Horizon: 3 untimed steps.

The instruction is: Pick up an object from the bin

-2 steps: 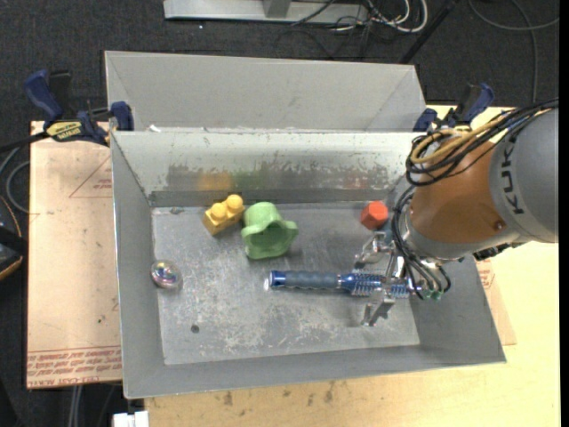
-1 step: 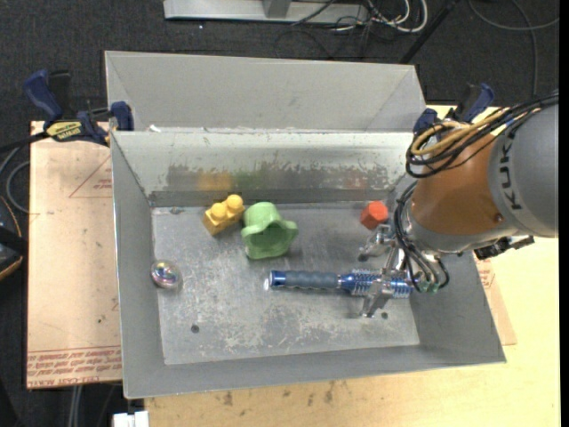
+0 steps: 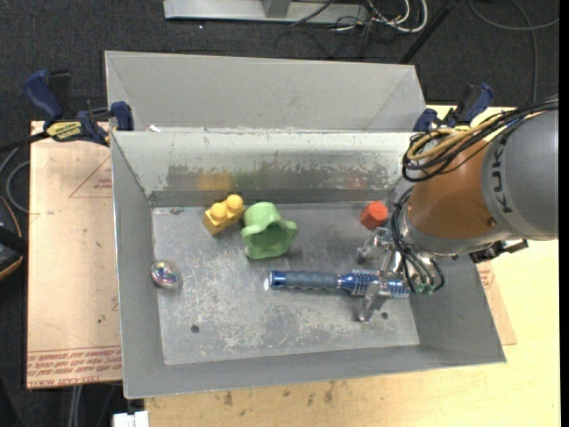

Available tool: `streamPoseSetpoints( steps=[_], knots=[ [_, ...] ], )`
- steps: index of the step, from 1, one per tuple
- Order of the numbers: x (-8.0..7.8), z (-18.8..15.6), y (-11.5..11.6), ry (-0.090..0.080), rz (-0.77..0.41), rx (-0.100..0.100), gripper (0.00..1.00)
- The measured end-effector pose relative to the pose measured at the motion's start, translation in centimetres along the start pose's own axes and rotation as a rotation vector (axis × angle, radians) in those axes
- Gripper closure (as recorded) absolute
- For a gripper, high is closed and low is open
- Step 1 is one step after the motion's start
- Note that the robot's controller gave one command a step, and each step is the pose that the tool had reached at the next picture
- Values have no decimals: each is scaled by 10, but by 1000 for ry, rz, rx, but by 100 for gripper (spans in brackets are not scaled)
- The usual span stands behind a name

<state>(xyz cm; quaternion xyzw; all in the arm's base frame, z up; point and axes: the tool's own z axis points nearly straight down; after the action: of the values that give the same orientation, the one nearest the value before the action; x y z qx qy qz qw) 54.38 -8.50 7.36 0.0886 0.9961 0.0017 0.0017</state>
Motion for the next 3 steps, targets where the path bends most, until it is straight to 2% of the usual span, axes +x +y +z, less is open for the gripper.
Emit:
streamPoseSetpoints(
  steps=[1,2,3],
  knots=[
    [-1,-2,1,2,-3,1,0],
    [-4,-5,1,-8,-2,2,100],
    [-5,-29,2,0,-3,3,100]
  ],
)
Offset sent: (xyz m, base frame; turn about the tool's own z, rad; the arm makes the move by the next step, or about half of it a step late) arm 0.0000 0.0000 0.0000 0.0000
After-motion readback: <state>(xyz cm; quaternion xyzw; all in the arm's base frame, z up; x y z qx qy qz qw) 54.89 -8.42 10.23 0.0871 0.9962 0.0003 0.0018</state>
